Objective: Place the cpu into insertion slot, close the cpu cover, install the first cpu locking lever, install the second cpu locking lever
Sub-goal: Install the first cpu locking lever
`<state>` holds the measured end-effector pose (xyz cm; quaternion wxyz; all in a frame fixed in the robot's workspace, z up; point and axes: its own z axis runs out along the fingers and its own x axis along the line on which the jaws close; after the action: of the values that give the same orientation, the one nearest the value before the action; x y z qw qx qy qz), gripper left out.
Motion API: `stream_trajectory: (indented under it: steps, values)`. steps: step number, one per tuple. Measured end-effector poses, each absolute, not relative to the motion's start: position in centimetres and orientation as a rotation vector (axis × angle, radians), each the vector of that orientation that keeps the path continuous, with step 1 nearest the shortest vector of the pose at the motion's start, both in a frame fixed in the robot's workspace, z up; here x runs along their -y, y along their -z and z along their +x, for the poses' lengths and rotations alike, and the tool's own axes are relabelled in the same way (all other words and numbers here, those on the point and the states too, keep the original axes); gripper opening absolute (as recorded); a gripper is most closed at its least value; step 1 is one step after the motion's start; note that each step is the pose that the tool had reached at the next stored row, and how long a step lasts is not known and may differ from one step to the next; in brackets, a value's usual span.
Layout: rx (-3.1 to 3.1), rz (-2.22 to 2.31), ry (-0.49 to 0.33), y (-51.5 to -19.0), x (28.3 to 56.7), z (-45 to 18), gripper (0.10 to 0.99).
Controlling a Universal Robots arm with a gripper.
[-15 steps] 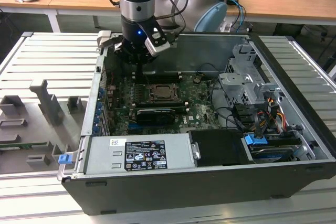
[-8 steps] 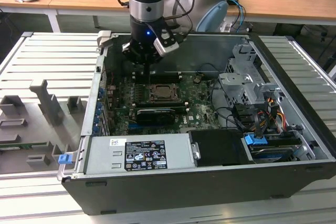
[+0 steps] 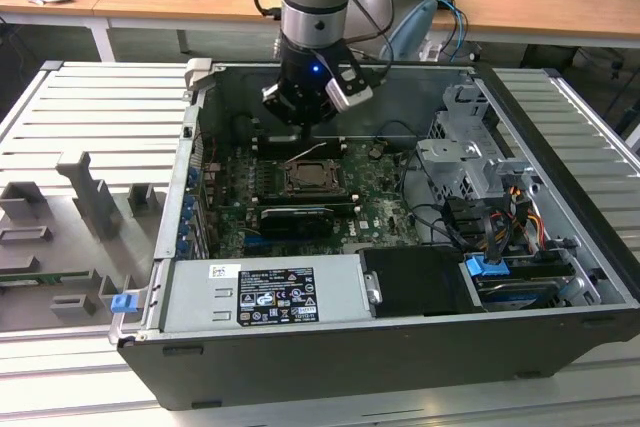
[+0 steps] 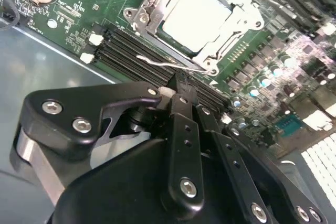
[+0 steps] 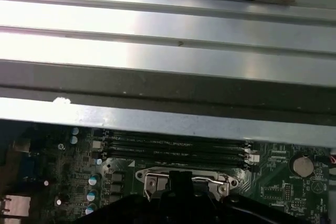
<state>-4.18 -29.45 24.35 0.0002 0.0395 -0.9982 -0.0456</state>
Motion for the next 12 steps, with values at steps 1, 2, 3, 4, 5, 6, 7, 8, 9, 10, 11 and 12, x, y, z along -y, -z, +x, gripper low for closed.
stream_trajectory:
  steps: [1, 2, 3, 4, 5, 6, 7, 8, 9, 10, 11, 12]
  values:
    - [3.135, 0.124, 0.143, -24.0, 29.4, -4.1, 0.106]
    - [3.135, 0.124, 0.143, -23.7, 29.4, -4.0, 0.106]
    - [3.135, 0.124, 0.143, -23.6, 29.4, -3.9, 0.106]
    - [3.135, 0.124, 0.143, -23.5, 29.4, -3.9, 0.106]
    - [3.135, 0.124, 0.143, -23.3, 29.4, -3.8, 0.106]
    - [3.136, 0.121, 0.143, -23.2, 29.4, -3.8, 0.106]
    - [3.136, 0.121, 0.143, -23.2, 29.3, -3.8, 0.106]
    - [3.136, 0.121, 0.144, -23.2, 29.3, -3.8, 0.106]
    - [3.136, 0.121, 0.144, -23.1, 29.1, -3.8, 0.106]
    - [3.136, 0.121, 0.144, -23.0, 29.1, -3.8, 0.106]
    - [3.136, 0.122, 0.144, -23.0, 29.0, -3.8, 0.106]
    - [3.136, 0.122, 0.144, -22.9, 28.8, -3.7, 0.106]
